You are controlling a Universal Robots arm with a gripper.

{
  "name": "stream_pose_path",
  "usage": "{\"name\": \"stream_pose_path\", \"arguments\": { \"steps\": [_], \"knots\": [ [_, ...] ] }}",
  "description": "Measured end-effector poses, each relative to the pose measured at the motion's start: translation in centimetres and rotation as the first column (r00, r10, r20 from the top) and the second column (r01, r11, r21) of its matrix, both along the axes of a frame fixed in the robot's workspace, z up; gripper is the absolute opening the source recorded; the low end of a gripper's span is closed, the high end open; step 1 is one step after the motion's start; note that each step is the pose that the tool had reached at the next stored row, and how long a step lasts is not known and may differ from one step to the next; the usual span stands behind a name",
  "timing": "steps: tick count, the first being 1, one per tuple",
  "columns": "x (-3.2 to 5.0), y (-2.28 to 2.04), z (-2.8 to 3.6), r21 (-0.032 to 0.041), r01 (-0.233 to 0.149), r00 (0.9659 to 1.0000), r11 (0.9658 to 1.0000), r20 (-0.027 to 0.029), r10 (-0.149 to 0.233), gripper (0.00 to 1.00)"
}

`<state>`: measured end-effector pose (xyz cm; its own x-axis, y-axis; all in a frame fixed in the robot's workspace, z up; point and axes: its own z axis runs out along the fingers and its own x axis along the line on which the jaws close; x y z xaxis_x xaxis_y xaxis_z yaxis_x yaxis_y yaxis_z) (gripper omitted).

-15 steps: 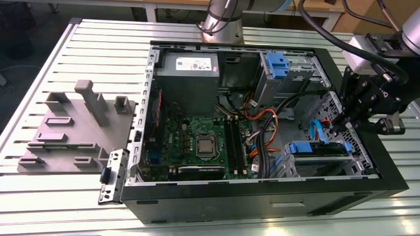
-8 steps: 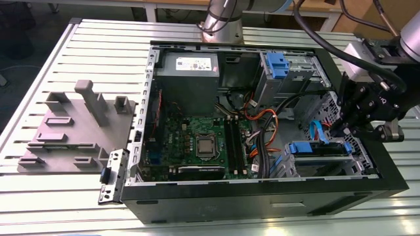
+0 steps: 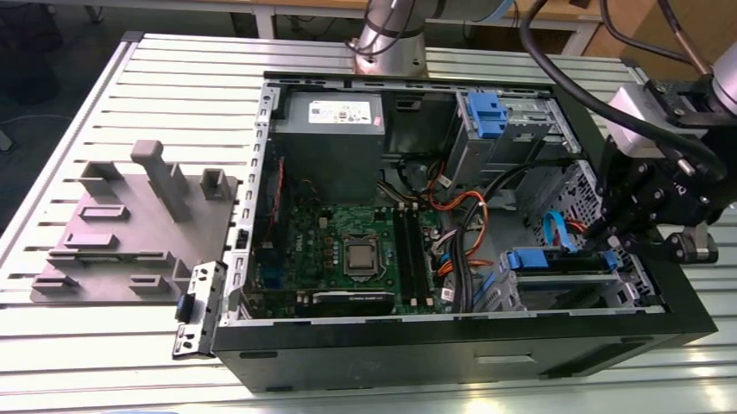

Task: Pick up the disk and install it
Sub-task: 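Insert the second disk wire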

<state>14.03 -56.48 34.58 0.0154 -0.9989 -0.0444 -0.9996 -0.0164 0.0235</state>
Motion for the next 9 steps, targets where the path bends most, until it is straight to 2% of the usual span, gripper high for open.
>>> {"name": "stream_pose_path", "arguments": {
  "steps": [2,9],
  "knots": [
    [0.01,-0.14,0.0,-0.0001,0.0,1.0,1.0,0.0,0.0,0.18],
    [0.35,-0.15,-0.12,0.0,0.0,1.0,1.0,0.0,0.0,0.18]
  ]
}}
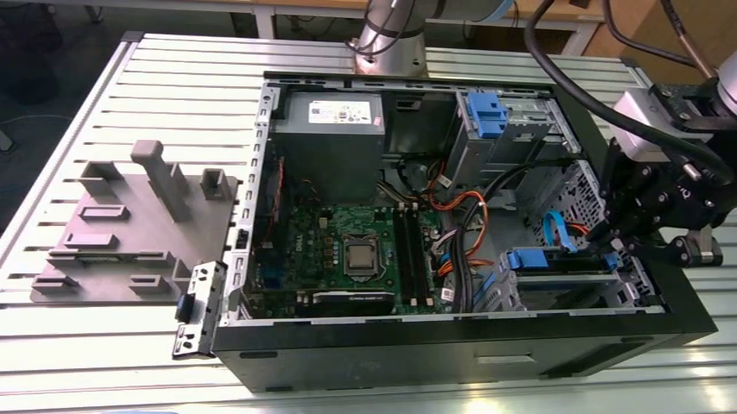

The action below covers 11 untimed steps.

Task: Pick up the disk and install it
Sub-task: 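Insert the second disk wire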

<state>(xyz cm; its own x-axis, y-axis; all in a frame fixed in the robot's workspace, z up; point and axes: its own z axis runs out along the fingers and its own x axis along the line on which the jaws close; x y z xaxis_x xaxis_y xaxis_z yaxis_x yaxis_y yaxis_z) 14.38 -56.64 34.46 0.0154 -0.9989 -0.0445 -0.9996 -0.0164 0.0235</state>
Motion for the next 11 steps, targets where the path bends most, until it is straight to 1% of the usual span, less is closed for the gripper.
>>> {"name": "stream_pose_path", "arguments": {
  "steps": [11],
  "knots": [
    [0.38,-0.1,-0.03,-0.0001,0.0,1.0,1.0,0.0,0.0,0.18]
  ]
}}
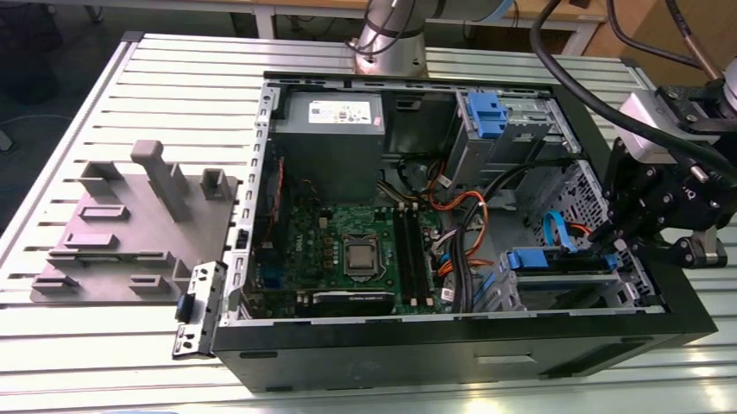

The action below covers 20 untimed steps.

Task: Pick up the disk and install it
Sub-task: 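Insert the second disk wire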

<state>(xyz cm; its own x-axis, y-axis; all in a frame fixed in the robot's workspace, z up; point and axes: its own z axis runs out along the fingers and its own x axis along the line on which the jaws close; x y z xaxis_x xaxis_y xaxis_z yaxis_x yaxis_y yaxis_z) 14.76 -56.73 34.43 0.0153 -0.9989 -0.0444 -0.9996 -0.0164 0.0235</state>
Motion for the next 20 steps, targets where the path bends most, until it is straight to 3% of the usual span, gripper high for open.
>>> {"name": "stream_pose_path", "arguments": {
  "steps": [16,20],
  "knots": [
    [0.04,0.0,0.0,0.0002,0.0,1.0,1.0,0.0001,0.0,0.17],
    [0.04,0.0,0.0,0.0002,0.0,1.0,1.0,0.0,0.0,0.24]
  ]
}}
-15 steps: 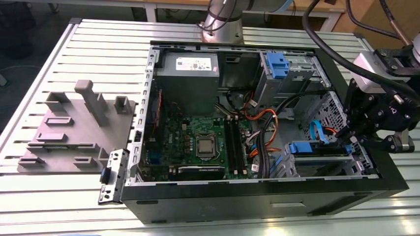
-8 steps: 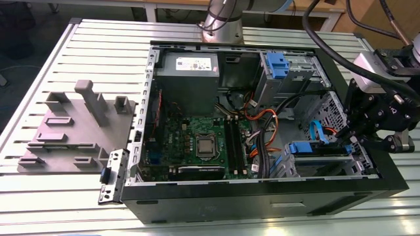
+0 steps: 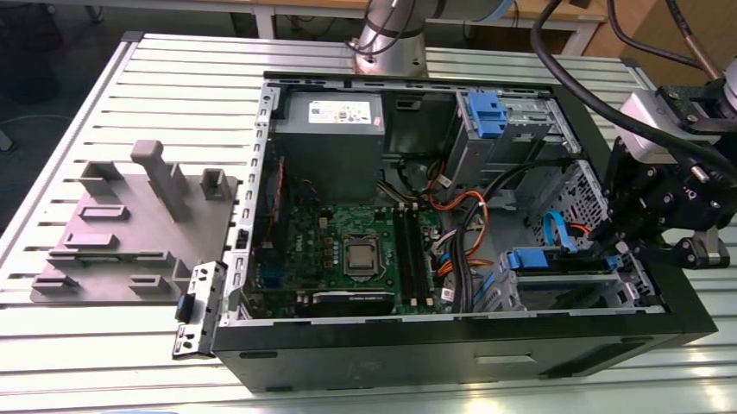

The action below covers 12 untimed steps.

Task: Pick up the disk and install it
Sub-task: 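Insert the second disk wire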

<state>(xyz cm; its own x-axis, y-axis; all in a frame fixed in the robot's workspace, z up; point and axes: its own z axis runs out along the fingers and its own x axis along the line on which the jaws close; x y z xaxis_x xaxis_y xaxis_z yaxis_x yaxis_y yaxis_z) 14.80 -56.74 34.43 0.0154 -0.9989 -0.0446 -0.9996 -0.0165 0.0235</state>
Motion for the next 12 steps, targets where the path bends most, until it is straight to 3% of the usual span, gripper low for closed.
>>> {"name": "stream_pose_path", "arguments": {
  "steps": [12],
  "knots": [
    [0.29,0.17,-0.32,-0.0002,-0.005,1.0,1.0,0.0,0.005,0.24]
  ]
}}
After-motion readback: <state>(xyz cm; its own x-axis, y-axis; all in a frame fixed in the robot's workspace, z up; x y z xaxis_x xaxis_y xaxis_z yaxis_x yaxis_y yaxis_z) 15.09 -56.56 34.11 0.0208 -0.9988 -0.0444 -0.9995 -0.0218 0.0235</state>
